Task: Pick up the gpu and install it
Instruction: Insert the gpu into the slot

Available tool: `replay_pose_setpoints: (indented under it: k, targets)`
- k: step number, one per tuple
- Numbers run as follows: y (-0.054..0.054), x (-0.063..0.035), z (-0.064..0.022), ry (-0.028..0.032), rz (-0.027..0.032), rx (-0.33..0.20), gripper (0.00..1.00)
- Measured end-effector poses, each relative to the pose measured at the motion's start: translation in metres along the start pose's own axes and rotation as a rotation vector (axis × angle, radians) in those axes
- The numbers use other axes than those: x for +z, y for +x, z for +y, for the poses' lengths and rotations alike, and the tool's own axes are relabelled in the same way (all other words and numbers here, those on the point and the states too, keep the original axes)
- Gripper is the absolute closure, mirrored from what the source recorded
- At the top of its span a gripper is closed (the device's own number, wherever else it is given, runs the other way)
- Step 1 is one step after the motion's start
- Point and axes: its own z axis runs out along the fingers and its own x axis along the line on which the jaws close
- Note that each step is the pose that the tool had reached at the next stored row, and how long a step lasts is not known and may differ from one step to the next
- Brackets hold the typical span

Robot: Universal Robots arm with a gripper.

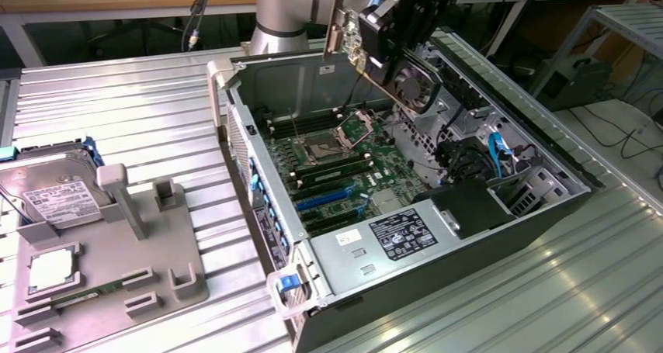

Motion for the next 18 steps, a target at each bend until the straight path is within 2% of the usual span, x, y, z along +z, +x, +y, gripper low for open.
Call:
replay_pose_setpoints:
  k: [9, 18]
  targets:
    - [-0.0026, 0.0001, -0.0010, -0.0023, 0.0077, -0.087, 0.71]
    - [-0.0027, 0.0003, -0.0010, -0.0028, 0.0096, -0.108, 0.71]
